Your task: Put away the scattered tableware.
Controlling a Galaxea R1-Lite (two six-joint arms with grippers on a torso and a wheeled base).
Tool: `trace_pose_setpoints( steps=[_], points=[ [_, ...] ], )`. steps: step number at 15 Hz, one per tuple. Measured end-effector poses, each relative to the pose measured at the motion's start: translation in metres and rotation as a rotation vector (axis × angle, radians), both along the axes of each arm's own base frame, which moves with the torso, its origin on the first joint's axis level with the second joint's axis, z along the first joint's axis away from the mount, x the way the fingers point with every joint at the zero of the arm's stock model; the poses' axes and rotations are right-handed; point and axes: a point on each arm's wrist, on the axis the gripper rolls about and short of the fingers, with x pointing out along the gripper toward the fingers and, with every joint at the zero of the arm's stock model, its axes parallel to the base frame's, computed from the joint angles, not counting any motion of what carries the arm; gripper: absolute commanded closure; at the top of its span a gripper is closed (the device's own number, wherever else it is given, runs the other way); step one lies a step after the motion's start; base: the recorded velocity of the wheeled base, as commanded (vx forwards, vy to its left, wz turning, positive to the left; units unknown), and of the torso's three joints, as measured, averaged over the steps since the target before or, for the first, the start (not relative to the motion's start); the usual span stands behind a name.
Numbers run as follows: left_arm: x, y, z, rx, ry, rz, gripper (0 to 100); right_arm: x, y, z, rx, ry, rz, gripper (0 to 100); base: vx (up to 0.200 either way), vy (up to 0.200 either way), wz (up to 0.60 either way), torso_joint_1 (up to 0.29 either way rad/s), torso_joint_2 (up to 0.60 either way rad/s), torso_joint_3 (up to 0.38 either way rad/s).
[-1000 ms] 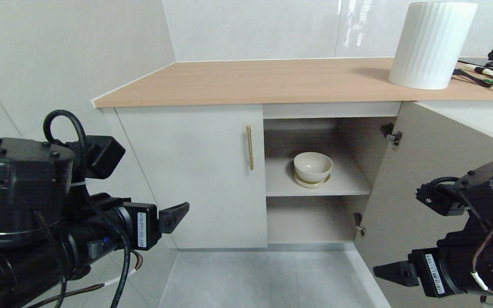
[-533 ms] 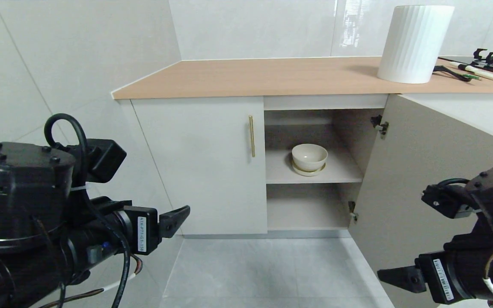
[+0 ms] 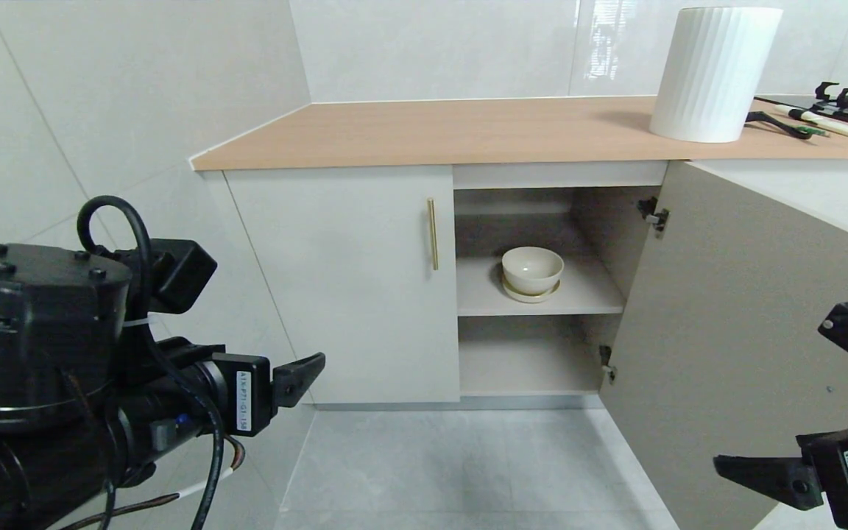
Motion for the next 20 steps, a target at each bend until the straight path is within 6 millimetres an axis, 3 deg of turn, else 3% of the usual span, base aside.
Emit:
trace_pose_setpoints(
  steps=[16,20],
  points=[
    [0.000,0.000,-0.001,0.005,0.003,0.000,0,-0.021,-0.017,0.006,-0.161,0.092,-0.040,0,0.000,-0.188,0.00,0.002,0.00,0.003],
    [0.000,0.000,-0.002,0.007,0.006,-0.002,0,-0.018,-0.027,0.012,-0.180,0.103,-0.126,0,0.000,0.000,0.00,0.000,0.00,0.000]
  ],
)
